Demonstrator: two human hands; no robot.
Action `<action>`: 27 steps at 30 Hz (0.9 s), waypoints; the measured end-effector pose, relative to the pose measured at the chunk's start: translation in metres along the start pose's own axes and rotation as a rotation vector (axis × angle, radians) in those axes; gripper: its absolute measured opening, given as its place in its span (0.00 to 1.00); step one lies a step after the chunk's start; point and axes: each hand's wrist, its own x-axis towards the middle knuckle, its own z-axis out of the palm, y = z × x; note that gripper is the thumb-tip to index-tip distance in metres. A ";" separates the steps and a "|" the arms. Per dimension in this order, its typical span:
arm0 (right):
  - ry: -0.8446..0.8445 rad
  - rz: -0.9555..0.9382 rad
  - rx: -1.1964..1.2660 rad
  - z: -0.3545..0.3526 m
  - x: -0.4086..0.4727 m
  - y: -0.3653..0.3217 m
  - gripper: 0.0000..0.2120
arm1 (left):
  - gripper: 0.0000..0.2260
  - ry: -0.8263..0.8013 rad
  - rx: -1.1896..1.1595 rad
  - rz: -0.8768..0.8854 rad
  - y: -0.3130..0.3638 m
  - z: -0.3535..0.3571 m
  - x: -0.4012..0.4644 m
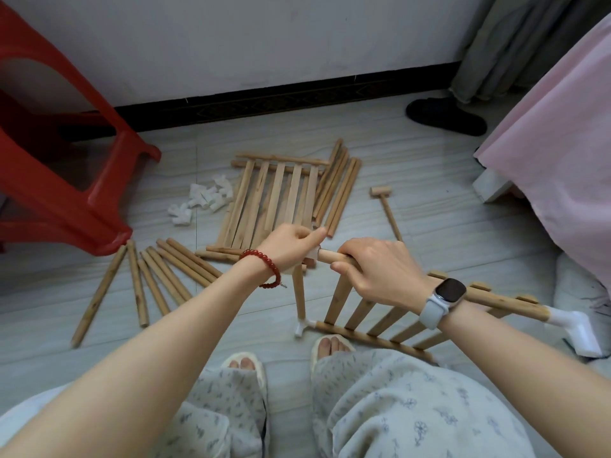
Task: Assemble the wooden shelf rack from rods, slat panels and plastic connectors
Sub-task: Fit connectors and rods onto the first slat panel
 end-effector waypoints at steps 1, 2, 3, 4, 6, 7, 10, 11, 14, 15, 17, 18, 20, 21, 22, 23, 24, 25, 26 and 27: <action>0.004 -0.002 -0.010 -0.001 0.001 0.001 0.14 | 0.15 -0.038 -0.050 0.035 -0.002 -0.004 -0.005; 0.007 0.000 -0.020 -0.003 0.001 0.003 0.14 | 0.12 -0.086 -0.071 0.062 -0.003 -0.008 -0.009; 0.011 0.001 -0.029 -0.006 0.002 0.004 0.14 | 0.09 -0.132 -0.055 0.080 -0.003 -0.013 -0.010; 0.015 0.000 -0.038 -0.009 0.004 0.006 0.14 | 0.08 -0.164 -0.016 0.094 -0.003 -0.018 -0.011; 0.021 -0.007 -0.049 -0.015 0.006 0.007 0.13 | 0.09 -0.216 0.084 0.116 0.003 -0.029 -0.007; 0.025 -0.015 -0.052 -0.018 0.008 0.006 0.13 | 0.10 -0.249 0.149 0.114 0.007 -0.035 -0.005; 0.005 -0.029 -0.052 -0.023 0.013 0.004 0.13 | 0.12 -0.341 0.375 0.092 0.019 -0.049 -0.001; -0.011 -0.023 -0.055 -0.023 0.014 0.002 0.14 | 0.12 -0.348 0.439 0.107 0.019 -0.051 0.000; -0.015 0.003 -0.058 -0.024 0.021 -0.003 0.13 | 0.13 -0.277 0.556 0.189 0.019 -0.052 0.002; -0.009 0.012 -0.056 -0.025 0.023 -0.006 0.12 | 0.13 -0.223 0.567 0.220 0.018 -0.051 0.002; 0.010 0.029 -0.056 -0.029 0.027 -0.011 0.11 | 0.13 -0.049 0.534 0.322 0.012 -0.048 -0.001; 0.030 0.031 -0.060 -0.032 0.031 -0.013 0.10 | 0.13 0.063 0.492 0.398 0.006 -0.048 -0.003; 0.069 0.021 -0.065 -0.041 0.036 -0.017 0.10 | 0.12 0.279 0.374 0.571 -0.005 -0.046 -0.006; 0.076 0.017 -0.056 -0.046 0.039 -0.019 0.11 | 0.11 0.372 0.301 0.642 -0.009 -0.045 -0.005; 0.077 0.017 -0.031 -0.050 0.042 -0.021 0.11 | 0.11 0.457 0.215 0.693 -0.012 -0.046 -0.005; 0.079 0.019 -0.001 -0.055 0.046 -0.023 0.11 | 0.10 0.532 0.129 0.723 -0.012 -0.048 -0.003; 0.087 0.019 0.022 -0.059 0.050 -0.024 0.11 | 0.09 0.583 0.060 0.729 -0.011 -0.052 -0.002; 0.101 0.017 0.035 -0.061 0.053 -0.026 0.11 | 0.08 0.605 0.018 0.716 -0.008 -0.056 0.000; 0.117 0.012 0.037 -0.061 0.057 -0.026 0.12 | 0.06 0.605 0.007 0.696 -0.006 -0.060 0.002; 0.130 0.007 0.029 -0.059 0.061 -0.027 0.13 | 0.05 0.593 0.014 0.676 -0.005 -0.064 0.005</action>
